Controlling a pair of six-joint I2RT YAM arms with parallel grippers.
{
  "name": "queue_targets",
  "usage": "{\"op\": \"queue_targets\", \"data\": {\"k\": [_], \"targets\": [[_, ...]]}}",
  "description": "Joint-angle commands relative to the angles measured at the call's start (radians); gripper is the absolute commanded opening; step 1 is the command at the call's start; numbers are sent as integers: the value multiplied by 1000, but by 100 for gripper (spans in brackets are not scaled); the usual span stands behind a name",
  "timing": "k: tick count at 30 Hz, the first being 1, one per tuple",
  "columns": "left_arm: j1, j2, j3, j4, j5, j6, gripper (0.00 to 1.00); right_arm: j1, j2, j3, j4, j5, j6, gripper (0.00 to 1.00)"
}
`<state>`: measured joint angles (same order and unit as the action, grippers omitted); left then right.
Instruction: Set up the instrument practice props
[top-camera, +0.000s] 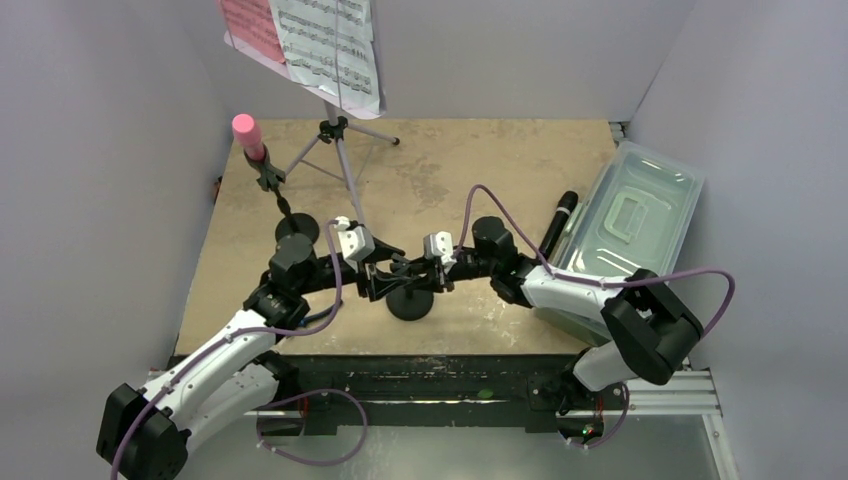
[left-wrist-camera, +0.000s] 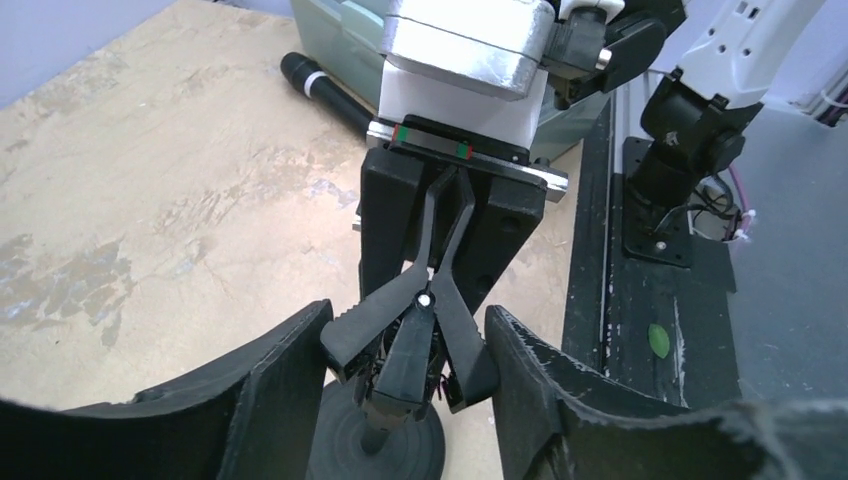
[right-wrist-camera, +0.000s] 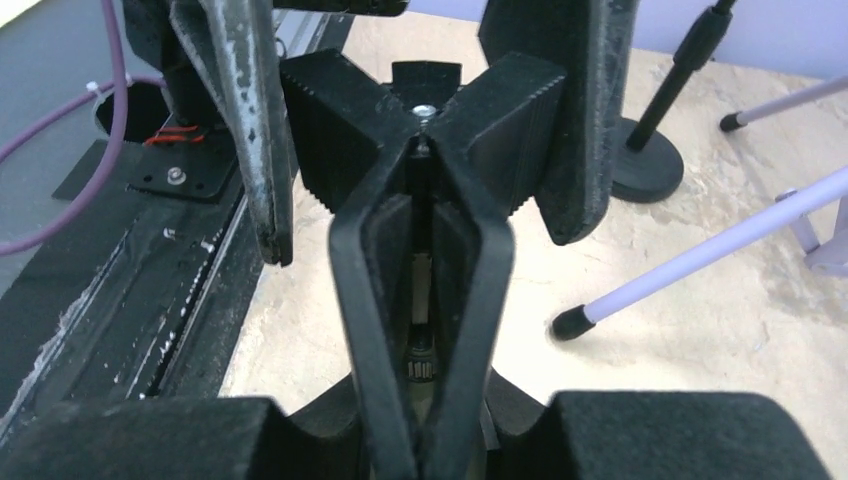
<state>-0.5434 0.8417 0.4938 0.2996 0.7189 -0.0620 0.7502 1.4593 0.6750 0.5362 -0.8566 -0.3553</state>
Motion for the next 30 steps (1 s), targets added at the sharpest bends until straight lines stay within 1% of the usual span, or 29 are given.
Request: {"op": "queue_targets", "data": {"k": [1,2,3,4,7,9,11,13,14,15,16,17,18,19,21,23,24,25,26,27,30], "targets": [[-1,-9,54,-57,-91,43,52,11,-59,69,-4,91,71,30],[0,-10,60,-74,-108,46,51,11,-71,74,-35,119,82,56],[-1,-12,65,-84,-120,47,51,12,-85,73,-75,169,74,87],[-1,-14,68,-88,-127,46,52,11,-103,66,-108,218,51,97],[-1,-19,68,-83,-125,33,55,11,-177,46,-164,339,41,99],[-1,-18,70,-85,-124,24,57,12,-241,25,-188,426,75,99],[-1,-19,82,-101,-125,19,60,12,-300,-2,-215,467,118,99],[-1,-26,87,-111,-132,15,64,12,-353,-32,-261,578,149,99],[-1,-29,90,-113,-140,12,66,11,-371,-46,-272,689,193,99],[-1,-32,93,-119,-146,10,68,12,-381,-62,-276,854,264,99],[-1,-34,98,-126,-152,6,69,11,-383,-61,-291,1036,329,99],[-1,-35,102,-132,-157,3,70,11,-373,-45,-330,1264,439,99],[-1,-36,108,-138,-161,2,70,7,-346,-4,-401,1513,540,99],[-1,-36,112,-142,-164,1,71,0,-317,48,-485,1607,611,99],[-1,-35,117,-145,-169,-4,72,-14,-237,165,-604,1699,674,99],[0,-30,121,-145,-177,-12,73,-17,-115,307,-737,1788,751,99],[-1,-28,124,-146,-181,-15,73,-19,-47,393,-849,1849,839,99],[-1,-27,126,-148,-184,-19,73,-24,29,479,-978,1905,966,99],[-1,-28,129,-148,-187,-21,73,-33,94,556,-1119,1958,1146,99],[-1,-31,130,-148,-190,-24,73,-47,167,627,-1274,1982,1279,99],[-2,-39,128,-147,-204,-30,73,-117,398,830,-1589,1972,1579,99]]}}
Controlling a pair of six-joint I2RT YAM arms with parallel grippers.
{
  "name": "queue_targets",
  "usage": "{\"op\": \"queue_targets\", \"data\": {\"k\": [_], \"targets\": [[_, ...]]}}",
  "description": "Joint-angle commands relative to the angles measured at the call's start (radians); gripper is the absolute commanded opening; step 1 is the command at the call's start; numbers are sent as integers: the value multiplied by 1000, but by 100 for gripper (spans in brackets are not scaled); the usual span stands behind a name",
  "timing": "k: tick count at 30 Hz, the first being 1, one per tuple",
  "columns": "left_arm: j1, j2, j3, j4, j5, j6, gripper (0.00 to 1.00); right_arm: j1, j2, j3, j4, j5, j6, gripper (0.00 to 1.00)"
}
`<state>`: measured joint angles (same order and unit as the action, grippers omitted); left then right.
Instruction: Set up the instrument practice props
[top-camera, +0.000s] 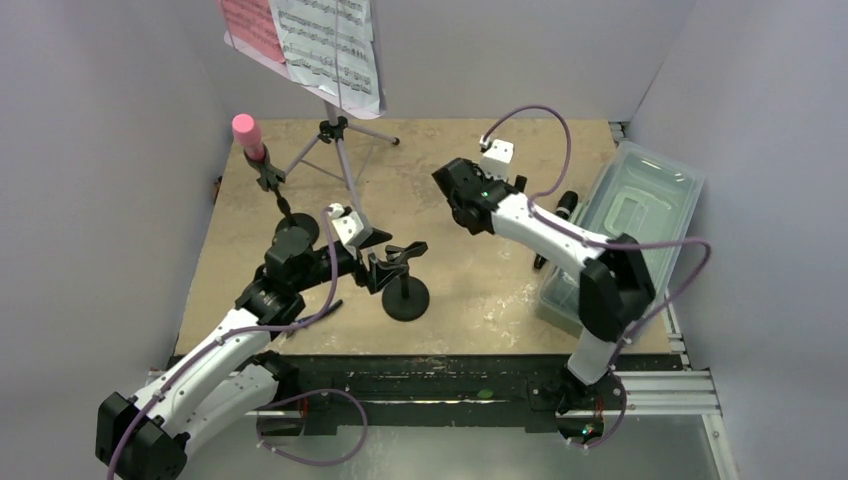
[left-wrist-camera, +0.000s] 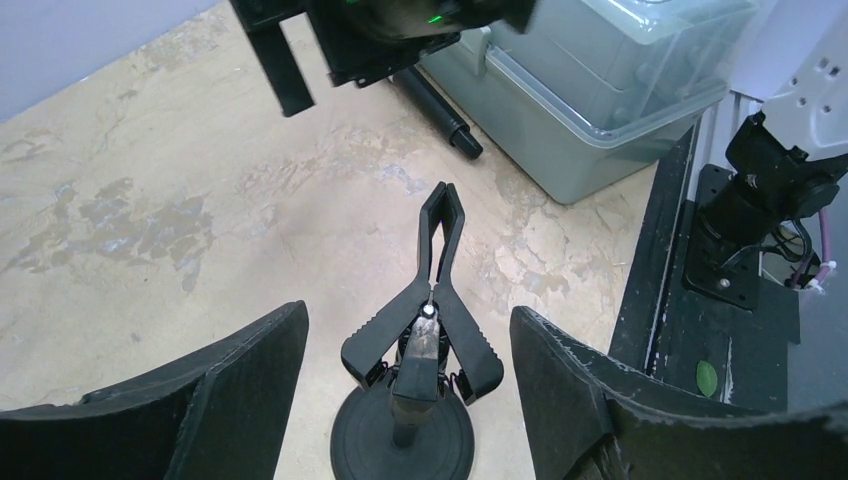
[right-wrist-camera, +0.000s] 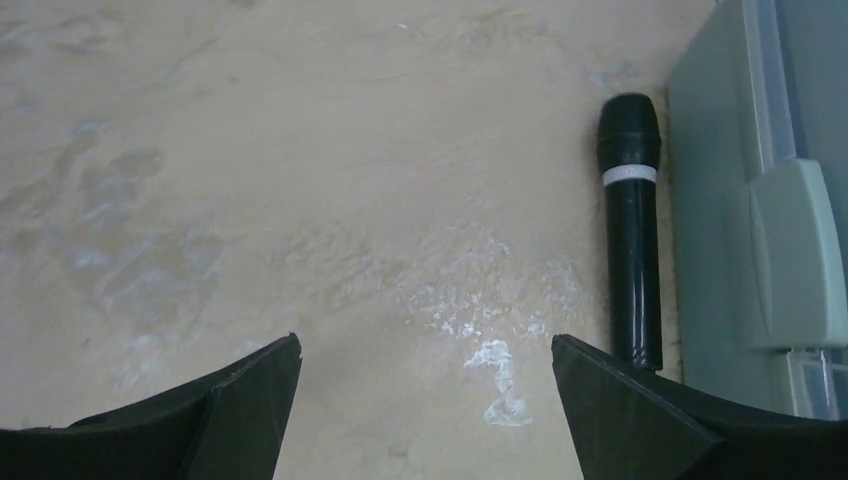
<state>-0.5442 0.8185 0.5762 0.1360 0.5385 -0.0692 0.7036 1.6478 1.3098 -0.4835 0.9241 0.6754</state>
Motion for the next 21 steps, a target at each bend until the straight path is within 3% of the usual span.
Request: {"op": "queue_targets", "data": {"k": [1,3,6,12,16,21], "targets": [[-6,-17,45,16,-29,-23,73,-93,292,279,-698,193,648,99],[-19,-20,47,8,-40,-19,74,-147,442,434,-886,221,748,99],[-41,-26,47,-2,-53,-8,74,-214,539,514,-880,163,724,99],[-73,-43,47,-18,-75,9,75,-271,544,491,-800,182,640,95],[-93,-48,50,-32,-88,22,76,-303,462,338,-559,135,438,95],[-110,-53,50,-40,-97,29,76,-341,331,123,-194,-37,187,98]]}}
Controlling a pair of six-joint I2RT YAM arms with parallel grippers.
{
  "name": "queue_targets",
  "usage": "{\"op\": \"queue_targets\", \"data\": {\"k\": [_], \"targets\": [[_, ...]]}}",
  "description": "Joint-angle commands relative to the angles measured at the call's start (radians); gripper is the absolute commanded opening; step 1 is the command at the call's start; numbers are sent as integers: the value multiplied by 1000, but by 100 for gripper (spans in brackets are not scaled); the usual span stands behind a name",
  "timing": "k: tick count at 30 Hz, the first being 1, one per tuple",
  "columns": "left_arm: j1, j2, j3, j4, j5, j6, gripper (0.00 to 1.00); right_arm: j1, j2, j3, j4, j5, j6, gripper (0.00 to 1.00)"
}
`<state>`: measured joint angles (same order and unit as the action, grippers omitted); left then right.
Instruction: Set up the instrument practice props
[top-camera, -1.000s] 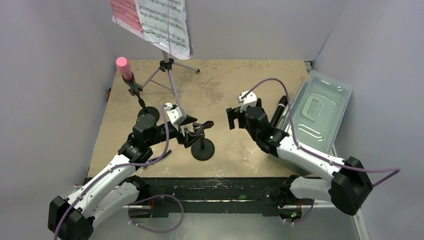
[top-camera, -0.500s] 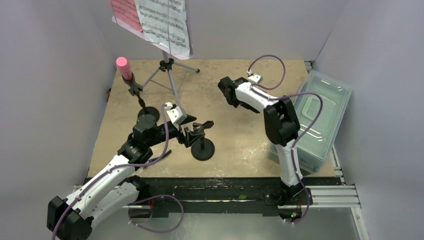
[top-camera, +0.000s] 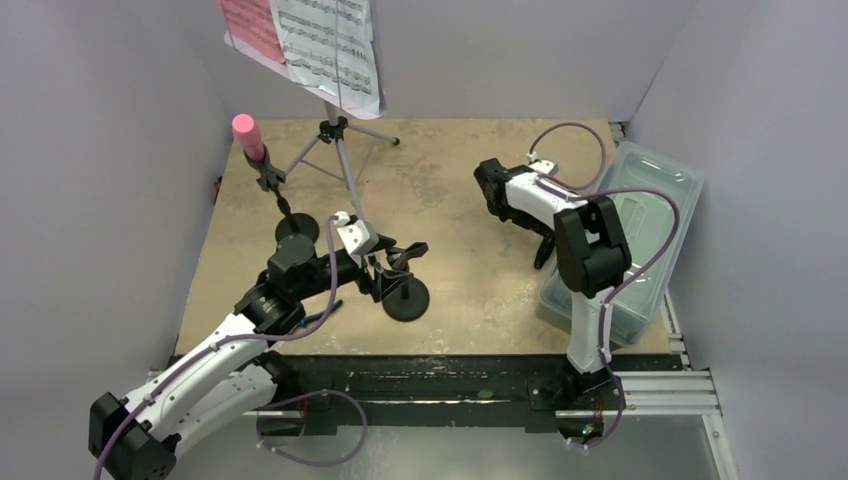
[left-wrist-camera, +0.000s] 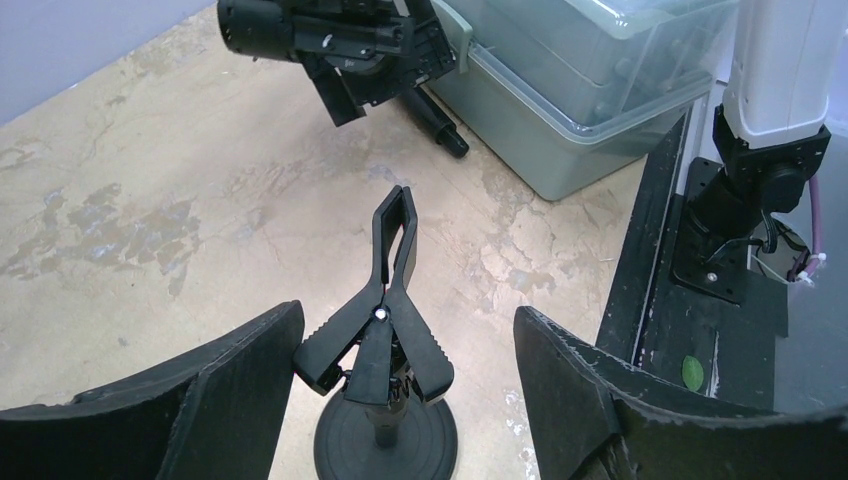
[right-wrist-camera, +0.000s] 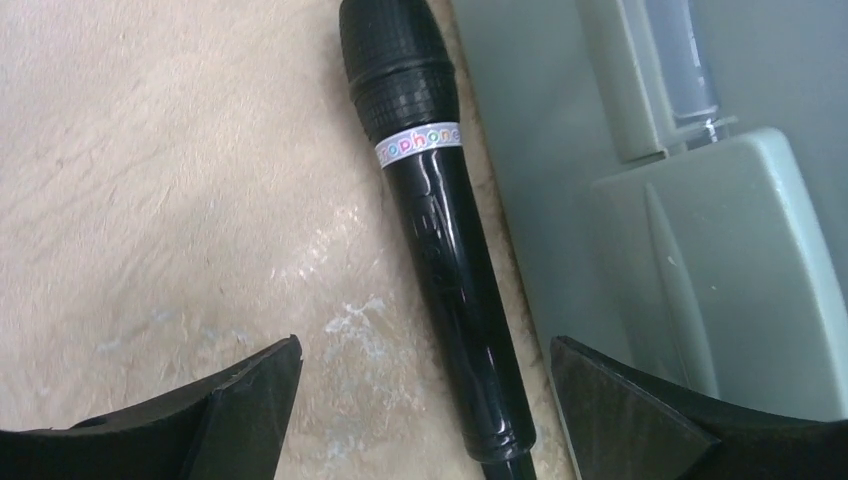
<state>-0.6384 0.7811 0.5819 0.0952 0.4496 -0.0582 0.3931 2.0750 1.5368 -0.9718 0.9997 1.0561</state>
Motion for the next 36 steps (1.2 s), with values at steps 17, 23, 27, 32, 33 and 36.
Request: {"op": "queue_targets", "data": {"k": [17,23,27,32,33,36], "targets": [[-19,-1,48,-12,-17,23,77,-81,-72,-175,354,-174,-159,89],[-19,7,50,-23,-28,29,77,-97,-103,-214,436,-342,-186,57],[-19,6,51,-28,-33,33,77,-96,-126,-206,455,-401,-236,59],[-18,16,57,-38,-44,40,78,-94,-168,-236,513,-450,-256,51],[-19,17,58,-40,-46,41,78,-94,-167,-242,522,-451,-260,43],[-18,22,64,-47,-52,23,80,-91,-167,-266,575,-461,-285,29]]}}
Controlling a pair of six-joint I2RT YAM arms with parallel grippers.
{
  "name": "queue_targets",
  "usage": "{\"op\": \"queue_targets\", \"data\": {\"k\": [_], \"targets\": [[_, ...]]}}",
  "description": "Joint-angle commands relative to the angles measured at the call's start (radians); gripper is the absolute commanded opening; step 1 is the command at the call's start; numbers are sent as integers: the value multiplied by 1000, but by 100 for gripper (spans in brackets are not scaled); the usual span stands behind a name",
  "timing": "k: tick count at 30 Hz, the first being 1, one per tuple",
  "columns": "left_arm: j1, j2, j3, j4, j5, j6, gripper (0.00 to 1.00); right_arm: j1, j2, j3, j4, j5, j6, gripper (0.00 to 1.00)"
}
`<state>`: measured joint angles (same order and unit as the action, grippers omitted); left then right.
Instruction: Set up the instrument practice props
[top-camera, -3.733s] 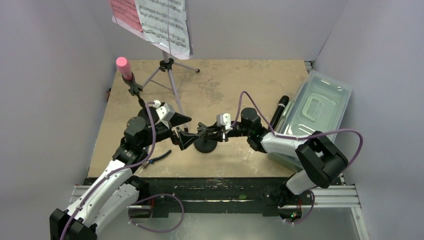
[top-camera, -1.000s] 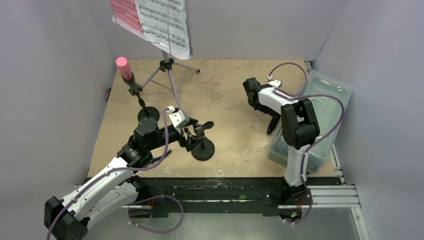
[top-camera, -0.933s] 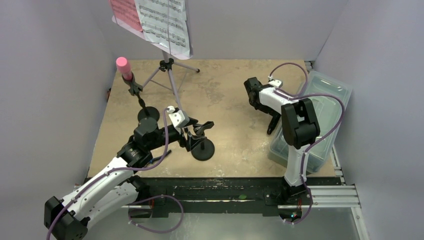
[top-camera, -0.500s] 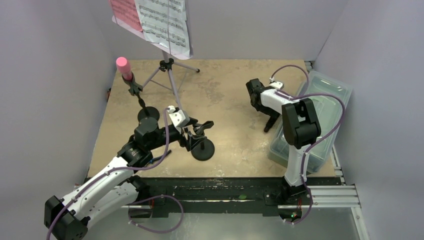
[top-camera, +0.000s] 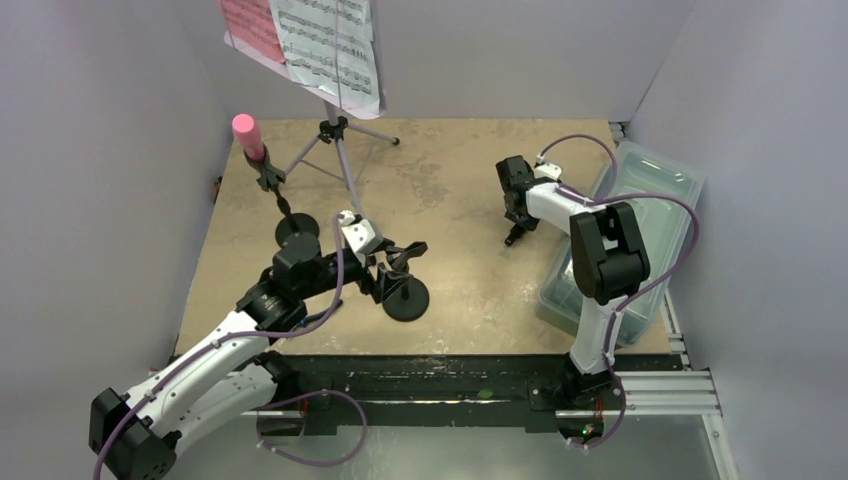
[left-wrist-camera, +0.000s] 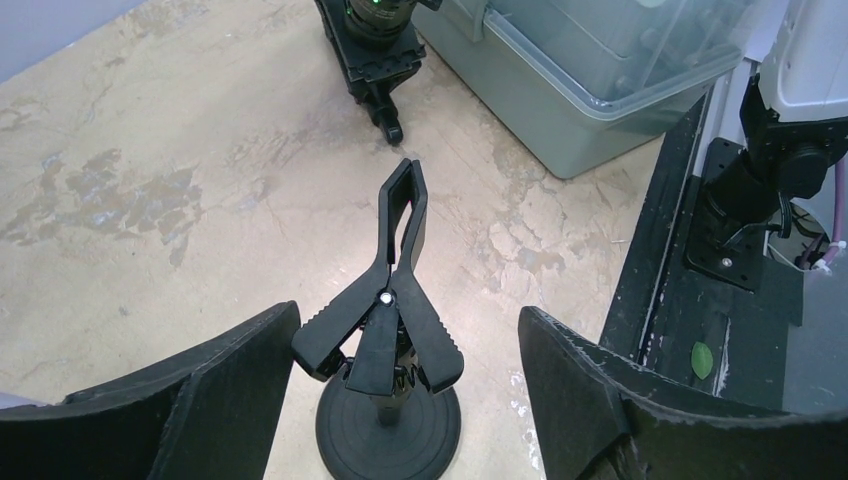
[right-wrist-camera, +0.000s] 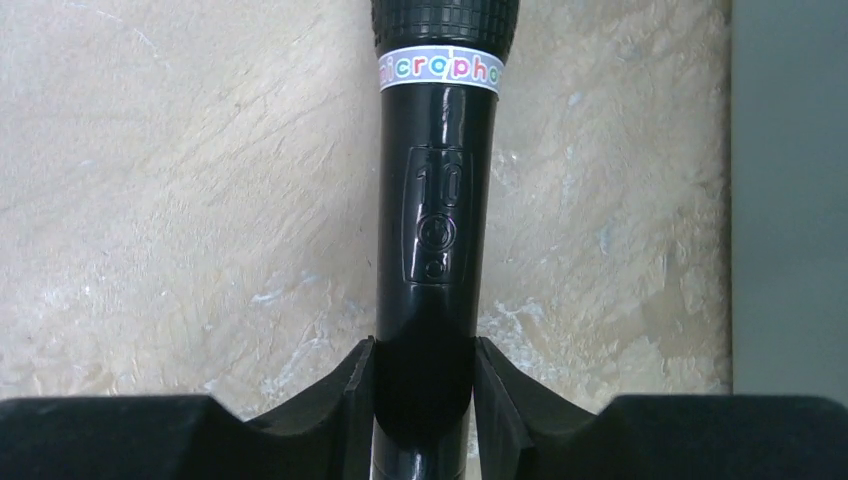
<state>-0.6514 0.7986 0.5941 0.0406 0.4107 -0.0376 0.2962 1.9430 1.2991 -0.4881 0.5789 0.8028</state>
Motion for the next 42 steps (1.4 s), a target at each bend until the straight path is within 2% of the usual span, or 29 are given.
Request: {"op": "queue_targets", "data": {"k": [1,3,6,9,13,20,26,28,30,33,37,42], "targets": [[-5,5,65,1,-12,-17,83,7,-44,-46,131,-65,-54,28],[-4,10,83,5,24,-47,88,7,-80,-94,226,-141,-93,23],[-4,38,102,13,97,-91,89,7,-164,-175,375,-290,-177,18],[-5,96,178,-107,95,-121,91,8,-262,-247,494,-459,-283,10],[-4,153,260,-269,22,-121,91,12,-415,-368,621,-653,-354,0],[-4,60,308,-283,46,-127,96,36,-675,-449,673,-818,-387,0],[-5,44,435,-348,2,-167,96,67,-895,-509,764,-1053,-364,0],[-4,41,449,-295,-8,-236,98,102,-949,-536,847,-1171,-336,0],[-4,57,439,-196,-4,-360,100,167,-986,-540,882,-1217,-332,0],[-5,106,420,-23,7,-573,95,271,-1030,-542,907,-1195,-336,0],[-5,144,373,109,-103,-765,88,346,-1110,-581,959,-1150,-308,0],[-8,115,176,480,-141,-960,83,372,-1188,-655,1048,-1111,-240,0]]}}
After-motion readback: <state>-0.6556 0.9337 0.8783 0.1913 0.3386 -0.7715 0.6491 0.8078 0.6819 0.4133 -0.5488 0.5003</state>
